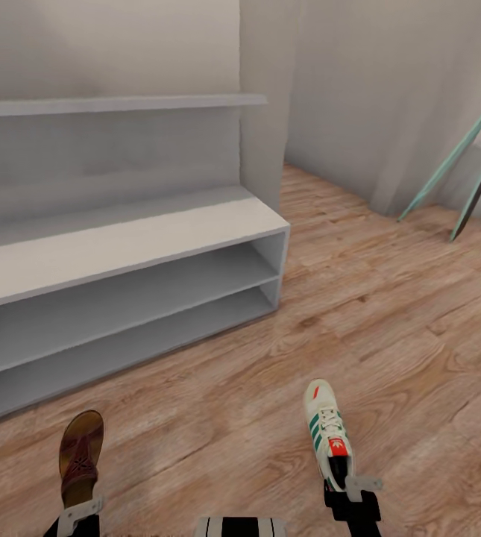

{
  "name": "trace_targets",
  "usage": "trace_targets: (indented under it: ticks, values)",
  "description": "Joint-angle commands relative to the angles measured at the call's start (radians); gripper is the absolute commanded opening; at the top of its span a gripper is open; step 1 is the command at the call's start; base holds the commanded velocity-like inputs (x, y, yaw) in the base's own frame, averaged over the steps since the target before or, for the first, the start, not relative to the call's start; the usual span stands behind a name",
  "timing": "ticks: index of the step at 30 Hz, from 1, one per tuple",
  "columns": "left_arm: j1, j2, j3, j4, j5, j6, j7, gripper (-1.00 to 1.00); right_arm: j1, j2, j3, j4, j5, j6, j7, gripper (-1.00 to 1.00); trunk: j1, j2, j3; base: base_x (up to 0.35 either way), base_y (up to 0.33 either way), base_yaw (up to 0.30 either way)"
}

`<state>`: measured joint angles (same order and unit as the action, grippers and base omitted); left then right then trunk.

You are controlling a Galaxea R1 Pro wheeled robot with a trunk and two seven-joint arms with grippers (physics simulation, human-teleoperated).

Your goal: Pick up the two gym shoes and the two sandals from the corridor floor and place them onto the hallstand (shoe rack) in the corridor, making sure they are on the rack and not on the floor. Arrange them so the two gym shoes are next to each other and the two sandals are next to each other.

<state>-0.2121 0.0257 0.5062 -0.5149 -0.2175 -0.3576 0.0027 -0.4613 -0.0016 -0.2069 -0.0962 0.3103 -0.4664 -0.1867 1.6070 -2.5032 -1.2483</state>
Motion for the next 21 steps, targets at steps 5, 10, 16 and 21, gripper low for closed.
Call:
trace_targets:
  ticks: [5,10,16,21]
  values:
    - [-0.001,0.000,0.006,0.001,-0.011,-0.004,0.002,-1.00,0.000,0.000,-0.006,0.001,0.010,-0.003,-0.003,-1.00,0.000,0.000,-0.005,0.000,0.000,0.245]
    - [-0.001,0.000,0.006,0.001,-0.010,-0.004,0.002,-1.00,0.000,0.000,-0.006,0.002,0.010,-0.003,-0.003,-1.00,0.000,0.000,-0.010,0.000,0.000,0.244]
    - [-0.001,0.000,0.006,0.001,-0.010,-0.004,0.002,-1.00,0.000,0.000,-0.006,0.002,0.011,-0.003,-0.003,-1.00,0.000,0.000,-0.016,0.000,0.000,0.244]
    - [-0.001,0.000,0.006,0.001,-0.010,-0.004,0.002,-1.00,0.000,0.000,-0.006,0.003,0.012,-0.003,-0.002,-1.00,0.000,0.000,-0.021,0.000,0.000,0.244]
